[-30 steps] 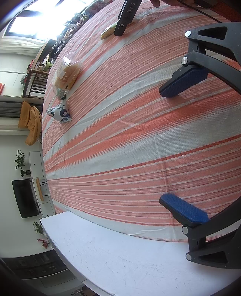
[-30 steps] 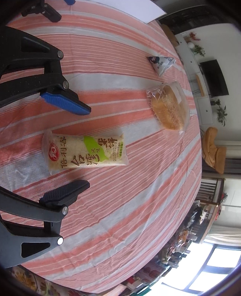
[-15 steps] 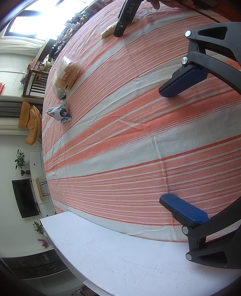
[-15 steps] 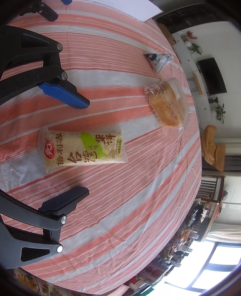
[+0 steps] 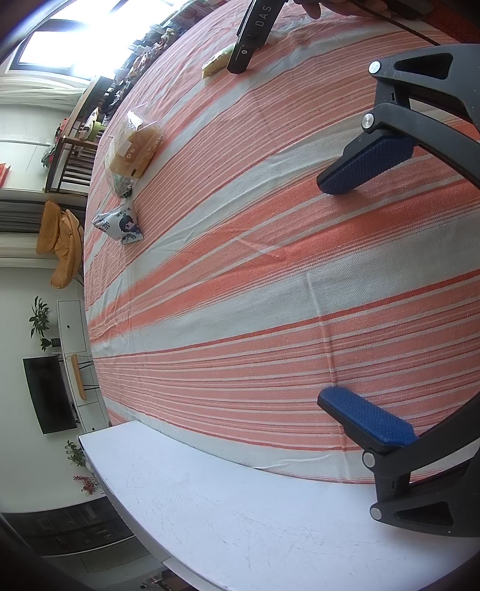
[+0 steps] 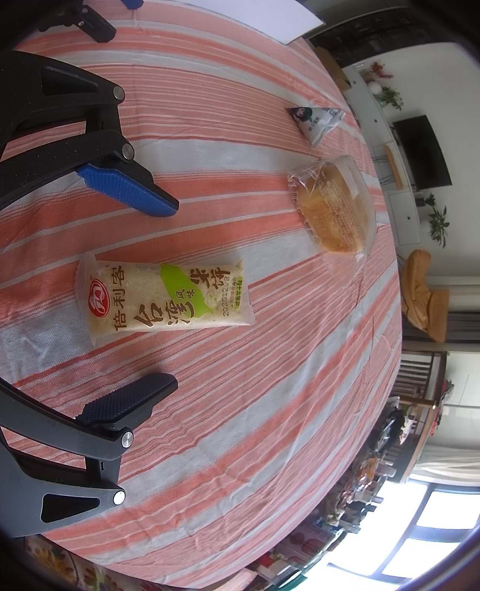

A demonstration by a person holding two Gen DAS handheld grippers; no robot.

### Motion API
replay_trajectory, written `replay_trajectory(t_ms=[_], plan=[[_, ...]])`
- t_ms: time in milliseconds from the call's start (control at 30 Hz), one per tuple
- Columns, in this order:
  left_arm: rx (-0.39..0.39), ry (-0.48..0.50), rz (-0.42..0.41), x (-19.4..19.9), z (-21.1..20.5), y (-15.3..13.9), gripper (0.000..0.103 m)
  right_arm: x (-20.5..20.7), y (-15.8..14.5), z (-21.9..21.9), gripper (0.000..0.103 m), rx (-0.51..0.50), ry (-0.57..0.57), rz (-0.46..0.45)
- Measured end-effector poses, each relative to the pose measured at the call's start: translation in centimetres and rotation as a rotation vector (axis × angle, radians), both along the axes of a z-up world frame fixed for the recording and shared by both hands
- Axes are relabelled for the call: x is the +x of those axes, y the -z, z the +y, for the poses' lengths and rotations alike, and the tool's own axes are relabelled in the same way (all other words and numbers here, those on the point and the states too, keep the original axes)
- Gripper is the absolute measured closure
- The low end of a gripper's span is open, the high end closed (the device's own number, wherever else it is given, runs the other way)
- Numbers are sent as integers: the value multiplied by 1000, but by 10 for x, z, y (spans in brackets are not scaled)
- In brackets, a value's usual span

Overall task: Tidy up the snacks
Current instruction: 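Lower the rice cake packet onto the table and open the right tool, then move the left tool to the white triangular snack packet and grasp it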

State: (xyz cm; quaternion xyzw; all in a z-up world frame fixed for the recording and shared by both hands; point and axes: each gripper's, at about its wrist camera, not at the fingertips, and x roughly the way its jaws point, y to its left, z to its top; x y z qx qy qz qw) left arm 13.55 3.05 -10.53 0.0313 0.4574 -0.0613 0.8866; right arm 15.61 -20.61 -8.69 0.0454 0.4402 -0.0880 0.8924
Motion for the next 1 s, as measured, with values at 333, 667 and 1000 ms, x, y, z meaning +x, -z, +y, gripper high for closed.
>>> replay_trajectory(t_ms=[333, 667, 1000], plan=[[11, 29, 96, 44, -52, -2, 0, 0, 1, 1, 13, 4, -4, 0], [9, 76, 67, 123, -81, -4, 0, 0, 2, 2, 11, 8, -13, 2], [-6, 86, 3, 208, -95, -1, 0, 2, 1, 4, 9, 8, -18, 4]])
